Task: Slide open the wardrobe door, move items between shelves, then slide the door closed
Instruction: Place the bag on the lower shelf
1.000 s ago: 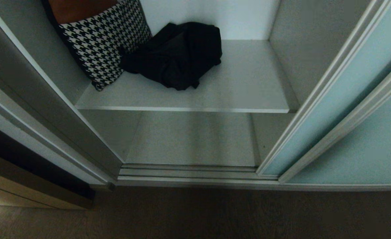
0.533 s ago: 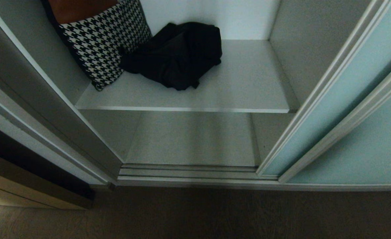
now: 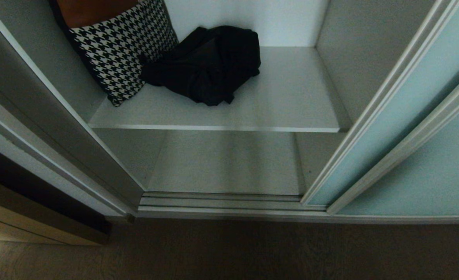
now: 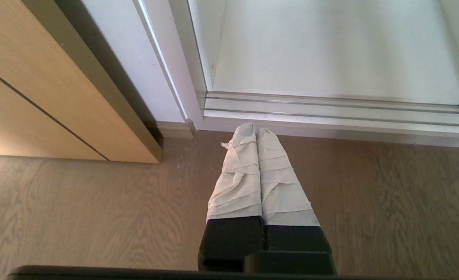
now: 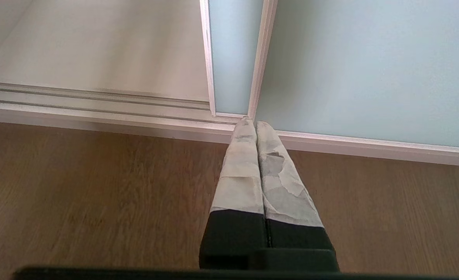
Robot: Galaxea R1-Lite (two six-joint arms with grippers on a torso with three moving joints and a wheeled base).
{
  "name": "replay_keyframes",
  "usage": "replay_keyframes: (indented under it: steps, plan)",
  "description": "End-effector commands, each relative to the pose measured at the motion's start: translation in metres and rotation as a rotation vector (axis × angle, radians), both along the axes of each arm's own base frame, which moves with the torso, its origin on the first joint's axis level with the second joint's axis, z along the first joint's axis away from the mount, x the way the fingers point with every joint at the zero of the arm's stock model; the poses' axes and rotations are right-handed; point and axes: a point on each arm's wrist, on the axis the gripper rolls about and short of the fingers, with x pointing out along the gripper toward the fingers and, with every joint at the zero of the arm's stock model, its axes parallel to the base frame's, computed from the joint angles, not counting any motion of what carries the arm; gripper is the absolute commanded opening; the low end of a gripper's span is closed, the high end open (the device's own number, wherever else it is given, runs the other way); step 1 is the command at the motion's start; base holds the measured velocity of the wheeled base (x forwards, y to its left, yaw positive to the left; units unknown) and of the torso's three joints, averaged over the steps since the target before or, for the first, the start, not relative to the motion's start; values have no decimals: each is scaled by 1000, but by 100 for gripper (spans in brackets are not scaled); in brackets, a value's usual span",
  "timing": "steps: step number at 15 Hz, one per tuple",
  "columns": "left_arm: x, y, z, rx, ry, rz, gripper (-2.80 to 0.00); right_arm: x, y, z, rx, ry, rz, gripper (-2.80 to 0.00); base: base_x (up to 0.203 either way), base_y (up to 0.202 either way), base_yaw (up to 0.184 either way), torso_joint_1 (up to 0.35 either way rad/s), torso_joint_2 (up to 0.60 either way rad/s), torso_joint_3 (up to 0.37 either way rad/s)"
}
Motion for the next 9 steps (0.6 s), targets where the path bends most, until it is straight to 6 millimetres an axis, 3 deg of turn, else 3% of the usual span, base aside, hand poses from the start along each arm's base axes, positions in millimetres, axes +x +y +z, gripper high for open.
replay_keyframes:
  steps: [1, 5, 9]
  plan:
    - [0, 0, 0, 1, 1, 2, -280, 0, 0, 0, -1, -4, 1, -280, 0, 0, 0, 0, 0, 0]
    - [0, 0, 0, 0, 1, 1, -280, 0, 0, 0, 1, -4, 1, -280, 0, 0, 0, -1, 0, -17]
    - [0, 0, 0, 0, 1, 0, -280, 0, 0, 0, 1, -4, 1, -280, 0, 0, 0, 2, 3, -161]
